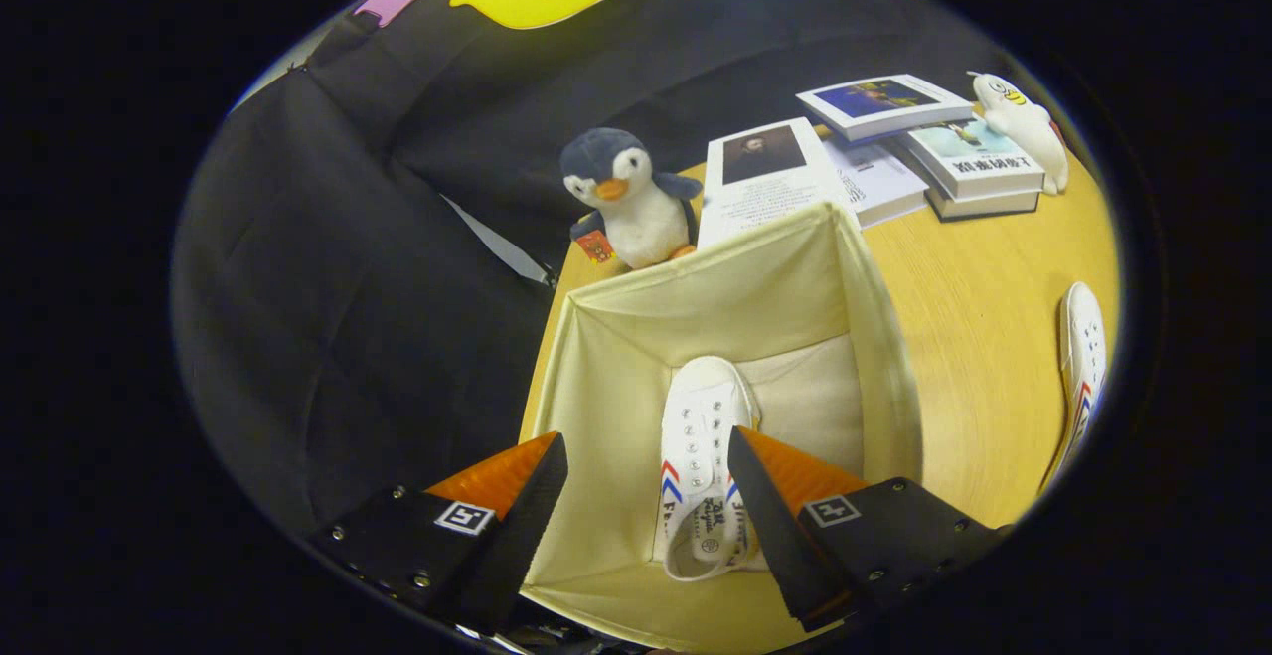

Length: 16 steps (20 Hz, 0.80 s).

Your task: Open the storage box then place both shoes into the box .Put the left shoe in first, then the right shoe, with the right side of both shoes facing outward in a uniform manner.

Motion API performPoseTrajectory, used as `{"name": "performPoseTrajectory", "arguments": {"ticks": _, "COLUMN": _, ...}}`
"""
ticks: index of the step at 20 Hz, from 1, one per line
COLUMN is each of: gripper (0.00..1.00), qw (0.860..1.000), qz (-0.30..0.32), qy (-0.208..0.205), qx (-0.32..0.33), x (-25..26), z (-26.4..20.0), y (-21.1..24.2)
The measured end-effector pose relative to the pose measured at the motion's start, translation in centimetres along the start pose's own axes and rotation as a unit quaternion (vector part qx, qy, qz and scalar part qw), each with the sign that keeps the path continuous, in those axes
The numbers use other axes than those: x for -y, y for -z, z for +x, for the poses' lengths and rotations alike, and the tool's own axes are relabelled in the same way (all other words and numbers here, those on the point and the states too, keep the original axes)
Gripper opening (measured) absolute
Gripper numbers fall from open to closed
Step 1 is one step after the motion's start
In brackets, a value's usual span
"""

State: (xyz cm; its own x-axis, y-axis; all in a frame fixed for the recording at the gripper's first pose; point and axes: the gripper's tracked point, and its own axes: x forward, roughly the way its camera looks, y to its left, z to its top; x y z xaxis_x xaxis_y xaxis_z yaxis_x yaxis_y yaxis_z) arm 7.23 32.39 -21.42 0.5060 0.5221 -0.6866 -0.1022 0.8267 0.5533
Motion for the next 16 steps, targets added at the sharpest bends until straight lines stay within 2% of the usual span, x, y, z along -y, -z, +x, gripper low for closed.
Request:
{"name": "performPoseTrajectory", "arguments": {"ticks": 8, "gripper": 0.97, "qw": 0.998, "qz": -0.049, "qy": -0.001, "qx": 0.036, "x": 3.7, "z": -6.8, "y": -3.6}}
{"name": "performPoseTrajectory", "arguments": {"ticks": 16, "gripper": 0.98, "qw": 0.995, "qz": -0.063, "qy": 0.055, "qx": 0.05, "x": 12.1, "z": -11.9, "y": -5.3}}
